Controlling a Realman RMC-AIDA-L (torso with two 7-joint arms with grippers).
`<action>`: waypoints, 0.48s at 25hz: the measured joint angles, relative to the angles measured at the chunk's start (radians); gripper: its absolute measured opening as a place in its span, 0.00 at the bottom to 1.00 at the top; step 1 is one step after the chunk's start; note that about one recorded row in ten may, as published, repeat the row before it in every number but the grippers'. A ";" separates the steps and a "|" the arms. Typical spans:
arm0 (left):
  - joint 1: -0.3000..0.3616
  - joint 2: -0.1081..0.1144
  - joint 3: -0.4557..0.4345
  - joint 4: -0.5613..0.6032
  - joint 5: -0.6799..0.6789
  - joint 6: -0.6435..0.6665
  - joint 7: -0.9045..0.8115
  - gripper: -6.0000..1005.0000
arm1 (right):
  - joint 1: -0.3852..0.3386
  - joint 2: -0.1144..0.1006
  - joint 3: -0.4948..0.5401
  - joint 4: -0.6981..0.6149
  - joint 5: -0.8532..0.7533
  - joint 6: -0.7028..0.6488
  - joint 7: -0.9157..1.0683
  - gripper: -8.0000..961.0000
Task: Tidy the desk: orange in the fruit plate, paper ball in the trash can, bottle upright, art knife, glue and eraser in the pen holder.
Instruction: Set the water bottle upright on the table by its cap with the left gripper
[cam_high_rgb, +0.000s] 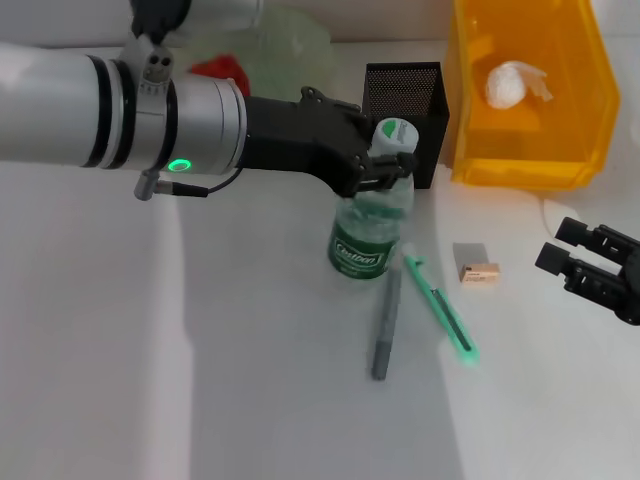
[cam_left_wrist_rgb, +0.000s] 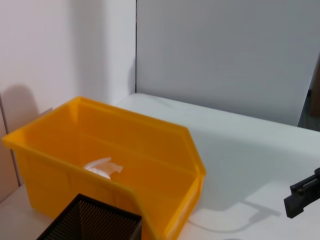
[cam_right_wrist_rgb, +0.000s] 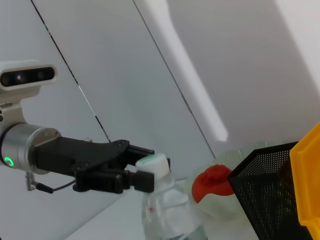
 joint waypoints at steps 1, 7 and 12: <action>0.013 0.000 -0.011 -0.004 -0.045 -0.003 0.037 0.44 | 0.004 0.000 0.000 0.000 0.000 0.004 0.002 0.73; 0.037 -0.001 -0.045 -0.051 -0.179 -0.014 0.147 0.44 | 0.008 0.000 -0.001 0.000 0.000 0.010 0.005 0.73; 0.061 -0.001 -0.086 -0.147 -0.364 -0.013 0.326 0.44 | 0.009 0.000 0.000 0.000 0.000 0.011 0.005 0.73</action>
